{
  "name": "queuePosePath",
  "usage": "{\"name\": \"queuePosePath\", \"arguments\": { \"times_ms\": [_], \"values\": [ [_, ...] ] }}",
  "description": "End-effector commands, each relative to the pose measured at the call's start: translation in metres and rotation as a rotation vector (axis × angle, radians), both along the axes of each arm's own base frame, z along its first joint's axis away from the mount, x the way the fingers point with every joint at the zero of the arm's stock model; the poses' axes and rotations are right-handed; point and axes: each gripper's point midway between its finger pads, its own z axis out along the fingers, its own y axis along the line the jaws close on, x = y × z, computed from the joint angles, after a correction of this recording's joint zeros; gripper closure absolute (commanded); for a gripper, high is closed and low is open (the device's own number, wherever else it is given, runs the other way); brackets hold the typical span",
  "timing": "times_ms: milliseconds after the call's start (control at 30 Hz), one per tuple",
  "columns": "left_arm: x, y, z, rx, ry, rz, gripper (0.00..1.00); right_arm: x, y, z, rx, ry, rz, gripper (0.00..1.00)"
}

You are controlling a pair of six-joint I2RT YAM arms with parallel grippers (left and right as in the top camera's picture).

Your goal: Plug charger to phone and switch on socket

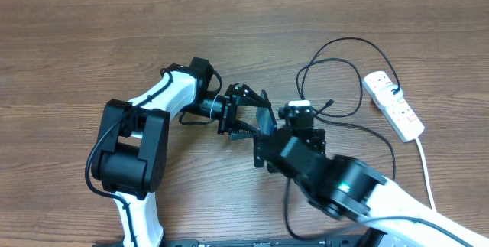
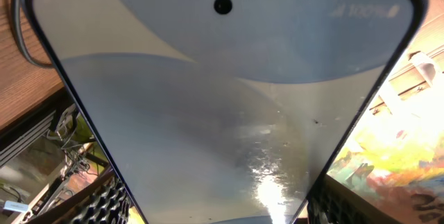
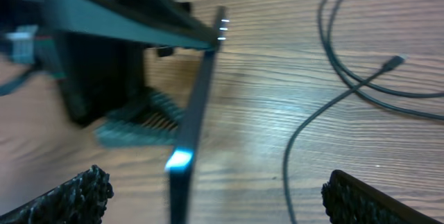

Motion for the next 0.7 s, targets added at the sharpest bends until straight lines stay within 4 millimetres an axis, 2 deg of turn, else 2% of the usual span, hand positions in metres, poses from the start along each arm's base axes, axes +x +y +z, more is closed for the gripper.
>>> {"name": "queuePosePath", "arguments": {
  "times_ms": [0,133,167,233,433,667],
  "values": [
    [0.003,0.001,0.005,-0.034,0.014,0.012,0.62,0.02,-0.002,-0.005,-0.026,-0.052,-0.129,0.0],
    [0.003,0.001,0.005,-0.034,0.006,0.012,0.62,0.027,0.012,-0.009,0.0,-0.062,-0.122,0.01],
    [0.003,0.001,0.005,-0.034,0.006,0.012,0.61,0.028,0.015,-0.008,0.009,-0.064,-0.113,0.03],
    [0.003,0.001,0.005,-0.034,0.006,0.012,0.61,0.029,0.019,-0.007,0.026,-0.068,-0.107,0.1],
    [0.003,0.001,0.005,-0.034,0.006,0.012,0.61,0.03,0.019,-0.006,0.031,-0.069,-0.108,0.41],
    [0.003,0.001,0.005,-0.034,0.006,0.012,0.61,0.023,0.028,-0.011,0.06,-0.019,-0.069,0.6]
  ]
}}
